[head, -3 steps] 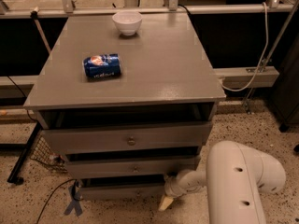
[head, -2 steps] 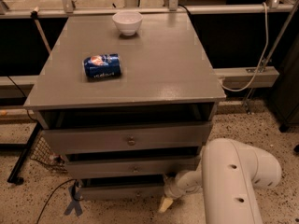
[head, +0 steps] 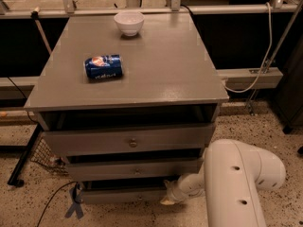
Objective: Open bottom drawer
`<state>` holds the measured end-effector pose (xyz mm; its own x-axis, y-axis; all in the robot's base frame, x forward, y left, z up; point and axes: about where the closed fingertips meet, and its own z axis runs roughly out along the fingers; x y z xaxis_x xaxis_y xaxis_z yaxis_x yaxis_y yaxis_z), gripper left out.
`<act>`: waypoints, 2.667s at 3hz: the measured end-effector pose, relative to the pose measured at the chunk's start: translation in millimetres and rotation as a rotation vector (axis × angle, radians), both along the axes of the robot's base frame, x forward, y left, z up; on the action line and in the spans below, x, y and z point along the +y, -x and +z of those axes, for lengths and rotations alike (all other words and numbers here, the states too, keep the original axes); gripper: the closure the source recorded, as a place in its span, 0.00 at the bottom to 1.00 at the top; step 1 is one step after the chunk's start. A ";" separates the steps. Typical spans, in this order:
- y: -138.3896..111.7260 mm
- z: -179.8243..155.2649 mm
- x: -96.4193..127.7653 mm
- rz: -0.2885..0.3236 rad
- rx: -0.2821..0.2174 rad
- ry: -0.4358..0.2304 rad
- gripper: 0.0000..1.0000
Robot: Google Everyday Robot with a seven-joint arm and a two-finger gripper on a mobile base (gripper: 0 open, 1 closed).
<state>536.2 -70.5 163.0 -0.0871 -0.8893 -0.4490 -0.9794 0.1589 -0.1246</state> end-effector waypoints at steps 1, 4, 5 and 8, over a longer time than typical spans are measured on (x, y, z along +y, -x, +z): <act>5.4 2.2 2.0 0.011 0.002 -0.007 0.70; 32.6 8.4 8.3 0.018 0.029 -0.057 1.00; 37.2 8.7 8.3 0.016 0.032 -0.063 1.00; 90.6 11.9 10.4 -0.028 0.076 -0.151 1.00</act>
Offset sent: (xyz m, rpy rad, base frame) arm -0.0291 0.0088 0.0037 0.0408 0.0415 0.0401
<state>445.6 -60.2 174.9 -0.1494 -0.8092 -0.5682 -0.9801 0.1971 -0.0230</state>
